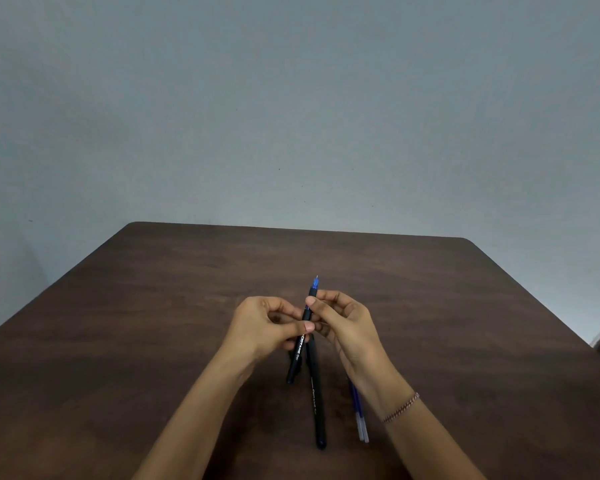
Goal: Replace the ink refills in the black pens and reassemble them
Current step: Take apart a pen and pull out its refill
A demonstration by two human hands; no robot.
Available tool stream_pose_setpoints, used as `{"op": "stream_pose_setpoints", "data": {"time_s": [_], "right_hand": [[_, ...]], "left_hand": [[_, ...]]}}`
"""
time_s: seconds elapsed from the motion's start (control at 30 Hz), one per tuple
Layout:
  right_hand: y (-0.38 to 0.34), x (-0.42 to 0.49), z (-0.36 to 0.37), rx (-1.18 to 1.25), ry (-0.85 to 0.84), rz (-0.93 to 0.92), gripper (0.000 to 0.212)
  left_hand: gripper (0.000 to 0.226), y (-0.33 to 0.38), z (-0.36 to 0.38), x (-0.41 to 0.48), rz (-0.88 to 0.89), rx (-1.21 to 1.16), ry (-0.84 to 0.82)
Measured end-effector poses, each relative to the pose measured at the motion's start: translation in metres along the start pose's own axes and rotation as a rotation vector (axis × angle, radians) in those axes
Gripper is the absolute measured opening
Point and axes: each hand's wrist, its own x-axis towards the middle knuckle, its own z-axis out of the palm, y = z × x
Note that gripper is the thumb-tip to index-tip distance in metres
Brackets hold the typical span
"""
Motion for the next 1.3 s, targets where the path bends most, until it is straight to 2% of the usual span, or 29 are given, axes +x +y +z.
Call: {"op": "stream_pose_setpoints", "data": {"time_s": [0.23, 0.3, 0.4, 0.5, 0.6, 0.83, 1.03, 1.17, 1.3], "right_hand": [[-0.0011, 0.0003, -0.0005, -0.014, 0.009, -0.007, 0.006], [-0.0022, 0.0010, -0.0003, -0.043, 0.022, -0.020, 0.015], [-0.0037, 0.0019, -0.0006, -0.089, 0.052, -0.043, 0.046], [-0.0013, 0.0024, -0.0014, -0.128, 0.057, -0.054, 0.056], [-0.0001, 0.0028, -0.0021, -0.150, 0.049, -0.060, 0.051], [-0.0013, 0.0041, -0.0027, -0.103, -0.001, -0.051, 0.019], [-0.0035, 0.0029, -0.0016, -0.101, 0.019, -0.044, 0.020], [-0.0047, 0.0026, -0.0029, -0.196, 0.053, -0.062, 0.037], [-0.0085, 0.0011, -0.0049, -0.262, 0.041, -0.073, 0.033]], "left_hand": [[0.014, 0.0006, 0.0016, -0.0011, 0.000, -0.007, -0.013], [0.014, 0.0007, 0.0010, -0.0014, -0.003, -0.005, -0.018], [0.016, 0.0014, 0.0003, -0.0020, -0.008, 0.003, -0.029], [0.017, 0.0013, -0.0008, -0.0022, -0.013, 0.005, -0.031], [0.022, 0.0007, -0.0017, -0.0018, -0.018, 0.039, -0.032], [0.018, -0.0003, -0.0010, -0.0011, -0.033, 0.016, -0.039], [0.017, 0.0010, 0.0001, -0.0021, -0.040, 0.009, -0.054], [0.022, 0.0014, -0.0001, -0.0034, -0.038, 0.017, -0.066], [0.019, 0.0023, -0.0008, -0.0051, -0.036, 0.018, -0.095]]}}
